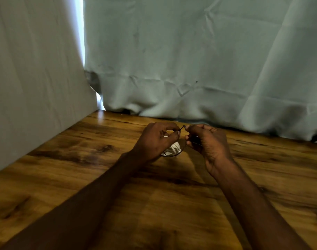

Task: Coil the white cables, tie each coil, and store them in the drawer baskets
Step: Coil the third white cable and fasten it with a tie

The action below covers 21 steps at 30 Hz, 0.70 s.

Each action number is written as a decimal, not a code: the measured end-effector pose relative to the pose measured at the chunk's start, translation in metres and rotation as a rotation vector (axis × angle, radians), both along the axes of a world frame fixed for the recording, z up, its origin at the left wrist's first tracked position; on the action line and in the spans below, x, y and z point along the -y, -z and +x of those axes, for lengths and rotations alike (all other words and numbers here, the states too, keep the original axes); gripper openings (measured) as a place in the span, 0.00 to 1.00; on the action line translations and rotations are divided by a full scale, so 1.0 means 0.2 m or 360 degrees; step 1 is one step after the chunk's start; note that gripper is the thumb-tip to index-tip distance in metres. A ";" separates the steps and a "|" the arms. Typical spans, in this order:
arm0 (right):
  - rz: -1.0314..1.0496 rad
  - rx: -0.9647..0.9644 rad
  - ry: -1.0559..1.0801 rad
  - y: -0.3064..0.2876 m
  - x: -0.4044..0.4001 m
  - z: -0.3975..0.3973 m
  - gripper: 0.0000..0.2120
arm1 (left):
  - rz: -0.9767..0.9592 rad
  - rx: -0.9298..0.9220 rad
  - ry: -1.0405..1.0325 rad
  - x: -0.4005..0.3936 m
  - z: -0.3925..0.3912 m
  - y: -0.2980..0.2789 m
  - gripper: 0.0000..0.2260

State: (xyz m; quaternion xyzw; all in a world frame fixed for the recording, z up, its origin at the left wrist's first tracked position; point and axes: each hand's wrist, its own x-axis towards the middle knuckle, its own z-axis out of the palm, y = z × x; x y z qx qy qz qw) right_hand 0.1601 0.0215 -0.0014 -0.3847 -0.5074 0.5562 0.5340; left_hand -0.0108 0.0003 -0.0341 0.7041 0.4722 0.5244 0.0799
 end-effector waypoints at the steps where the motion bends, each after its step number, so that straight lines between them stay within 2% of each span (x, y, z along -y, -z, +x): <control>1: 0.0003 0.0001 -0.0005 0.00 0.00 0.00 0.03 | -0.0005 0.0004 0.0000 0.00 0.00 0.00 0.06; 8: 0.0009 -0.0011 -0.0016 0.00 0.00 0.00 0.04 | -0.0029 0.0043 0.0016 0.00 0.00 0.00 0.06; 13: 0.0021 0.0099 -0.0039 0.01 0.00 -0.01 0.08 | -0.0024 0.0036 0.0036 -0.01 0.00 0.00 0.05; 17: 0.0035 0.0234 -0.0067 0.01 0.02 0.00 0.07 | -0.0013 0.0035 0.0020 -0.01 -0.01 0.00 0.05; 21: -0.0044 0.0202 -0.0153 -0.01 0.02 0.00 0.07 | -0.0030 0.0048 -0.0011 -0.01 -0.01 -0.01 0.06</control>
